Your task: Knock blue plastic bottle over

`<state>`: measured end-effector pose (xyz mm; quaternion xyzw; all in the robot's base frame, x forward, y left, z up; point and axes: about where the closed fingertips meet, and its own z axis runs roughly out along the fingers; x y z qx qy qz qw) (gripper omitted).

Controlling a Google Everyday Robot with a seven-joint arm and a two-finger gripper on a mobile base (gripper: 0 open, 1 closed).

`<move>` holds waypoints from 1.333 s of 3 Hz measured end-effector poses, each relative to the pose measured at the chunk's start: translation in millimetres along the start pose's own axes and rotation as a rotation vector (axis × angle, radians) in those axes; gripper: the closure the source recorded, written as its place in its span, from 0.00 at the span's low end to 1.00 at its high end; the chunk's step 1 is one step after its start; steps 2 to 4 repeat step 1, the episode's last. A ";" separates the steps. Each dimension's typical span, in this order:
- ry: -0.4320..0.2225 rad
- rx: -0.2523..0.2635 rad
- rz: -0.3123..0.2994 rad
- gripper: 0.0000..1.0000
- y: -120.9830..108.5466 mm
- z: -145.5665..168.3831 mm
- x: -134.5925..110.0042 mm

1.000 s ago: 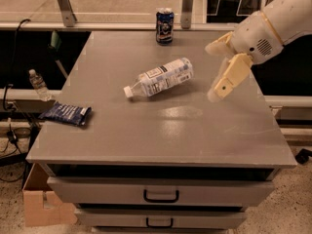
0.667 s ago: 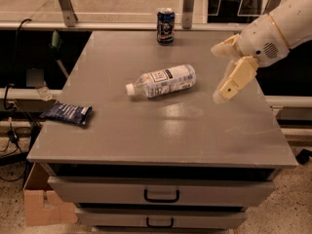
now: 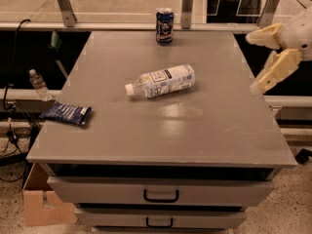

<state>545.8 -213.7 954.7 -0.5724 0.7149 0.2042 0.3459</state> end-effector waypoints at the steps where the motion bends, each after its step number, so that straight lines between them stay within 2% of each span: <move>1: -0.006 0.012 -0.011 0.00 -3.4 -2.5 -5.4; 4: -0.006 0.012 -0.011 0.00 -3.4 -2.5 -5.4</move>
Offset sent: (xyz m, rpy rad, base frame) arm 0.0000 0.0000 0.0000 0.0000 0.0000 0.0000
